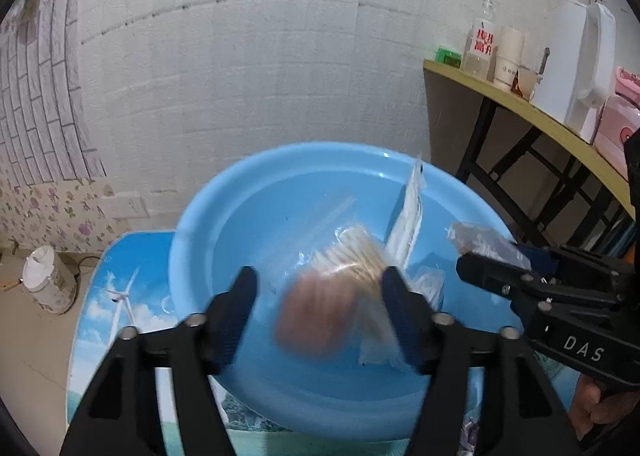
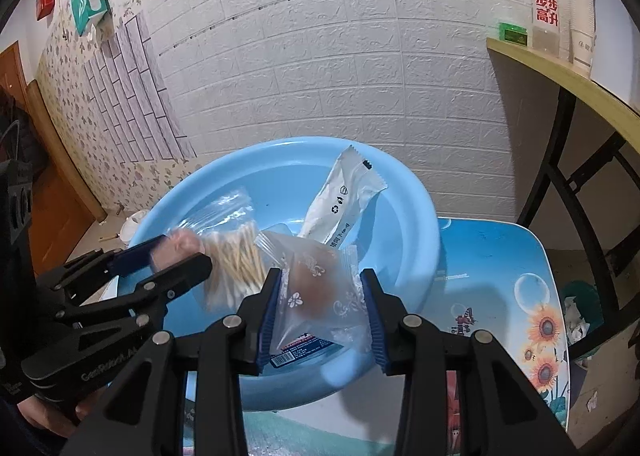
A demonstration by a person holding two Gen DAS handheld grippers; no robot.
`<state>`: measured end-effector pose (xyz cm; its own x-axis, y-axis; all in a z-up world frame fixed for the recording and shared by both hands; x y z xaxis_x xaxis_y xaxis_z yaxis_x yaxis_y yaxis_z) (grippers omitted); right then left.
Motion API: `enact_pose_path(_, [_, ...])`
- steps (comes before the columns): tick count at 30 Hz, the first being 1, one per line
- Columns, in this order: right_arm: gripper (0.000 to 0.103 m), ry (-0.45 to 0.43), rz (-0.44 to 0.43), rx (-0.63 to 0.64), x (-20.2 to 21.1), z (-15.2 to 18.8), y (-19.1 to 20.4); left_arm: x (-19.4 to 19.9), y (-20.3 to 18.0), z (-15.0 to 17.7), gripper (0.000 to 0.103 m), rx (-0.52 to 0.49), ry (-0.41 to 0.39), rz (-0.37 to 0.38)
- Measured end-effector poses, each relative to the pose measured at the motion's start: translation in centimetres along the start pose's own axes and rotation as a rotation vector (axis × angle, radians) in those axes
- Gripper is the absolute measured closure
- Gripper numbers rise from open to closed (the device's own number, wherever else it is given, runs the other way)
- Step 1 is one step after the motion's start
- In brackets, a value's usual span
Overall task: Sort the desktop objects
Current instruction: 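Open both grippers to drop the clear bag and pink toy into the basin, then withdraw both grippers from the basin toward the cream box and figure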
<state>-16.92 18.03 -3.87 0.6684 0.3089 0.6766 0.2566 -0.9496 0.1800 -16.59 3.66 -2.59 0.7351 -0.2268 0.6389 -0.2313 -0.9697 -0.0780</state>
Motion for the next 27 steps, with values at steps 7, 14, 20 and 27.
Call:
enact_pose_path(7, [0.063,0.002,-0.014,0.001,-0.1,0.1,0.3,1.2,1.3,-1.0,0.024,0.025,-0.052,-0.021])
enact_pose_path(14, [0.063,0.007,-0.019,0.025,-0.7,0.3,1.3,1.1,2.1,-0.2,0.024,0.041,-0.037,-0.031])
enact_pose_path(20, [0.043,0.023,-0.031,0.057,-1.2,0.4,2.5,1.2,2.9,-0.2,0.026,0.061,-0.037,-0.049])
enact_pose_path(27, [0.018,0.006,-0.002,0.057,-0.7,0.9,3.1,2.1,4.3,0.6,0.026,0.089,-0.032,-0.058])
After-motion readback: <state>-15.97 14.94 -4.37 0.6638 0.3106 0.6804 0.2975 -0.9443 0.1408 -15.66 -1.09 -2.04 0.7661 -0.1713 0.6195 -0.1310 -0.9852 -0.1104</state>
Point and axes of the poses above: each gripper's, at about its wrist camera, not at the fingertips, and x roughly against the way its jaws point, y to its left, z to its underside, the point moved 3 cm from there along -x, roughly the way its jaws point, and after that the axes turned 1 degree about -z, right-handed, at the moved point
